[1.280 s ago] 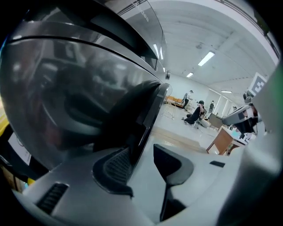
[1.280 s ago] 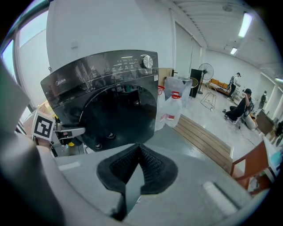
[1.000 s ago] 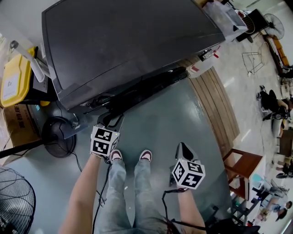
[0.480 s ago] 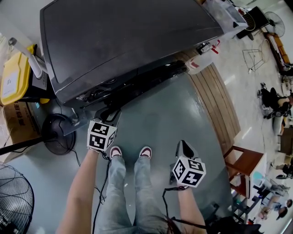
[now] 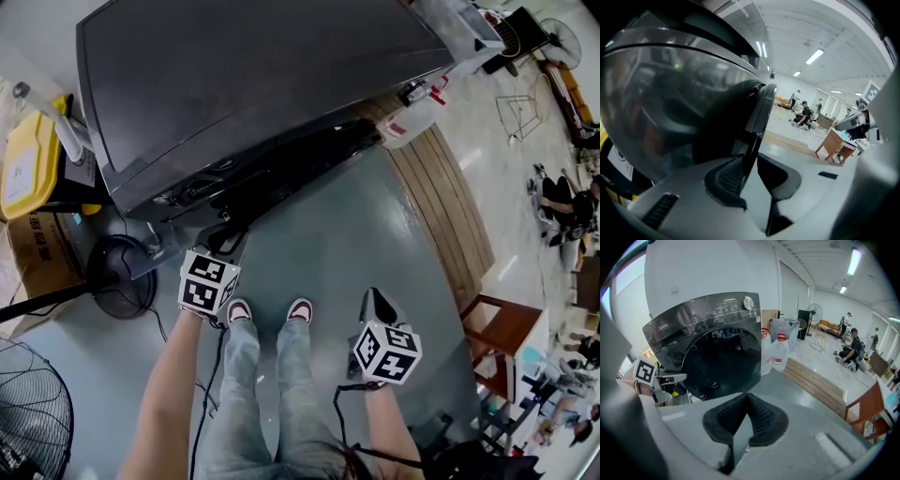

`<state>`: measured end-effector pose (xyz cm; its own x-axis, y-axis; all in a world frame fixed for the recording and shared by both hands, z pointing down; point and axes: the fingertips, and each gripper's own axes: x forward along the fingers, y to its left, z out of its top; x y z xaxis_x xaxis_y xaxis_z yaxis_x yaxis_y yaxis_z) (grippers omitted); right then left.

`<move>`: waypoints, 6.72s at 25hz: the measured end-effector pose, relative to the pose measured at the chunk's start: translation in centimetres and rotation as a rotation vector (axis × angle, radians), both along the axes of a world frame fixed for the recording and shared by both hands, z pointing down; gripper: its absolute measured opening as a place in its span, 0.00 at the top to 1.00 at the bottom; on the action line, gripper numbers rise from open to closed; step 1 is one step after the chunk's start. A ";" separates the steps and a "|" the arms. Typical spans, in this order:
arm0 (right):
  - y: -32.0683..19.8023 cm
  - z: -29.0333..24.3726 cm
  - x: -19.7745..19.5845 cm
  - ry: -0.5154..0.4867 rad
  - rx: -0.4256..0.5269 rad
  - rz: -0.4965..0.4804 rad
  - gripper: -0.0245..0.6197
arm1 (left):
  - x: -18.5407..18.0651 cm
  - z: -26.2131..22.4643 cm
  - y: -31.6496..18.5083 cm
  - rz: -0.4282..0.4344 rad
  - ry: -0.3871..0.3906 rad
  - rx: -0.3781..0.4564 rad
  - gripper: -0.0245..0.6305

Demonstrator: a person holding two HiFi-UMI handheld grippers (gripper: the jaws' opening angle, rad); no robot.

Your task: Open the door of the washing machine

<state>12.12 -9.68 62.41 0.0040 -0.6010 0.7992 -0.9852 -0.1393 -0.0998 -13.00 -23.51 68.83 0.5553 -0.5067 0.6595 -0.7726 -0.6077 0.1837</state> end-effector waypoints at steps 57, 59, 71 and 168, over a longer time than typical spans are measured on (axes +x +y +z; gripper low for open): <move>15.2 -1.3 6.7 -0.036 0.029 0.440 0.95 | 13.6 1.2 13.2 0.173 -0.087 -0.097 0.83; 16.0 -1.3 6.9 -0.035 0.029 0.463 0.95 | 13.9 1.2 13.3 0.172 -0.089 -0.103 0.83; 18.9 -1.8 8.0 -0.039 0.029 0.542 0.95 | 15.5 1.0 14.1 0.159 -0.091 -0.117 0.82; 31.5 2.9 33.1 -0.086 -0.008 0.765 0.95 | 47.3 0.6 16.4 -0.166 -0.066 -0.198 0.78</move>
